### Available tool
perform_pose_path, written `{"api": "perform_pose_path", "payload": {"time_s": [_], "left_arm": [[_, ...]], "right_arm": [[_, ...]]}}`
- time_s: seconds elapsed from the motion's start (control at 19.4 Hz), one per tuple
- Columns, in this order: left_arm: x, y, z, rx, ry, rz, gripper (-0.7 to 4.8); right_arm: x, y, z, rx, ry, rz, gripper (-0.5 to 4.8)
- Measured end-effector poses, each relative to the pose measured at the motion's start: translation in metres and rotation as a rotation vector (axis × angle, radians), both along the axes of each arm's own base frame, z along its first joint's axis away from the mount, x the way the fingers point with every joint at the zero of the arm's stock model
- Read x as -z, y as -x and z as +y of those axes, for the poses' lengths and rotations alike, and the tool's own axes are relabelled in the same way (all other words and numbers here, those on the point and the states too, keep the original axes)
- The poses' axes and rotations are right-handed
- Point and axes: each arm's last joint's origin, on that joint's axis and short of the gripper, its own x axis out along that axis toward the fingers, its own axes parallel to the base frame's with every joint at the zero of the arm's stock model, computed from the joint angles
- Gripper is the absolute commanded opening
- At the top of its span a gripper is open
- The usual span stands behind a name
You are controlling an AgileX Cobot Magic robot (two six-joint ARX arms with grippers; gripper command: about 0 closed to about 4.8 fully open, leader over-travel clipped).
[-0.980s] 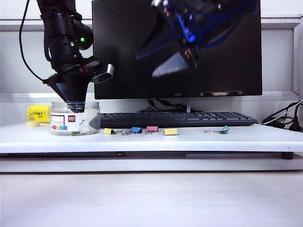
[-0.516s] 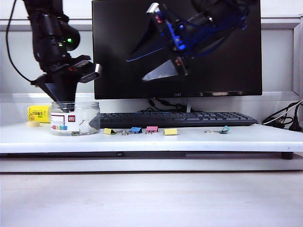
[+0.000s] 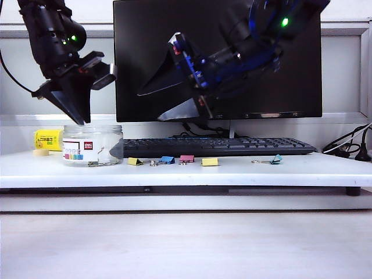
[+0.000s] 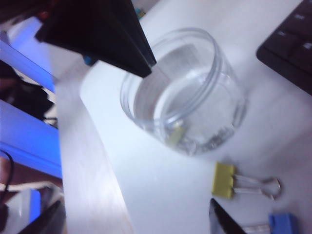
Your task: Take the clips out of the round transparent plastic box and place them on the table.
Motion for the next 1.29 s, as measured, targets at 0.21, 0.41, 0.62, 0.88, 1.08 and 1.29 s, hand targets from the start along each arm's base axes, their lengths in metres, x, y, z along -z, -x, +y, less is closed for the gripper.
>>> {"api": "perform_pose_path", "payload": {"time_s": [0.21,0.41,0.62,0.88,1.08,1.29], "left_arm": [[-0.007,0.003,0.003,-0.005,0.007,-0.016,0.84],[-0.009,0.005,0.002,0.001,0.048,-0.013,0.84],[-0.007,0.005,0.001,0.003,0.050,-0.002,0.84],[0.000,0.007,0.002,0.008,0.045,0.025,0.84],[0.000,0.007,0.001,0.023,0.069,0.024,0.84],[0.000,0.008,-0.004,0.038,0.072,0.024,0.84]], "right_arm": [[-0.005,-0.005,0.003,0.014,-0.056,-0.037,3.81],[-0.010,-0.008,0.004,0.037,-0.093,-0.058,3.86],[-0.004,-0.029,0.015,0.040,-0.086,-0.009,3.92],[-0.005,-0.038,0.027,0.027,-0.088,-0.005,3.92],[0.003,-0.042,0.029,0.045,-0.080,-0.011,3.92],[0.033,-0.048,0.034,0.056,-0.045,0.068,3.92]]}}
